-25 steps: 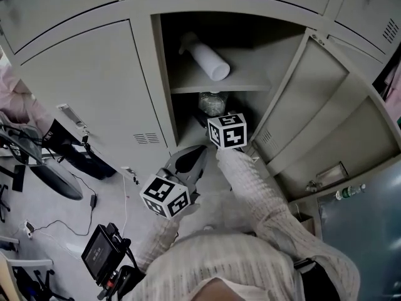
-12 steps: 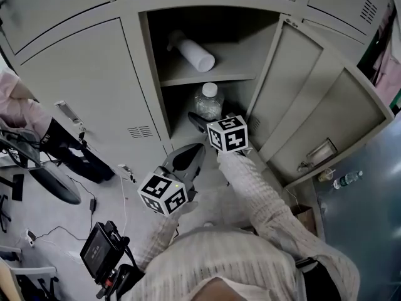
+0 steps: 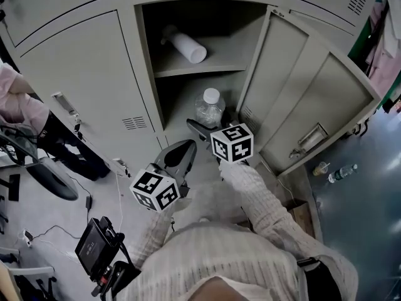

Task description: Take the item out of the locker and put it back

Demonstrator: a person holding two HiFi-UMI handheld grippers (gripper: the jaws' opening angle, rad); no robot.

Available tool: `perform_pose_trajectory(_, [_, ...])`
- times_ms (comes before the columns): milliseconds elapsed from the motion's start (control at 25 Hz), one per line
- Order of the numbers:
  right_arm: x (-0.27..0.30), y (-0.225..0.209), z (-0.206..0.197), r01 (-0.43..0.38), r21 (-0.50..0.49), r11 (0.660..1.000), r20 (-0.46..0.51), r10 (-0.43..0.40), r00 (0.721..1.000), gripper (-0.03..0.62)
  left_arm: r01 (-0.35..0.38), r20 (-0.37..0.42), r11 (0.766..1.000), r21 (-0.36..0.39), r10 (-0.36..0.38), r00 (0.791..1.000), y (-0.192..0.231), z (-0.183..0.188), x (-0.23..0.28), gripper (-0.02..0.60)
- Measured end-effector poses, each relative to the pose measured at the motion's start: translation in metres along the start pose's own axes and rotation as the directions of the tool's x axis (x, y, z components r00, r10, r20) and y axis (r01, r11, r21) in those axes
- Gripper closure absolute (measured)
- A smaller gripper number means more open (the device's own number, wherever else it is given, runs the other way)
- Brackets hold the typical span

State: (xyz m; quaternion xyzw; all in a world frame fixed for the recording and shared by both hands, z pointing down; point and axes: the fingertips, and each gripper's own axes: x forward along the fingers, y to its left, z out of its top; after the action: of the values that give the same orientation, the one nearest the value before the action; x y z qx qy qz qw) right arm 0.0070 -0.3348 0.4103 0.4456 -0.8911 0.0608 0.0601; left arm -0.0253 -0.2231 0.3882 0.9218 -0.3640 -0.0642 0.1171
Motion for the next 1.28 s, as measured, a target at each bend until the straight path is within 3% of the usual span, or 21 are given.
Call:
perform_pose_trajectory(600, [-0.085,0.041,-0.006,-0.033,0.059,0.998,0.068,0.029,0.997,0.152,-0.092,0.027,0.996,-0.009,0.092,0.995,0.008,-0.004,-0.021,0.574])
perform_pose_trajectory(1280, [-0.116,0.041,-0.014,0.003,0.060,0.998,0.062,-0.007,0.998,0.152,-0.081,0.071,0.997,-0.001,0.081,0.994,-0.002,0.003,-0.020,0.574])
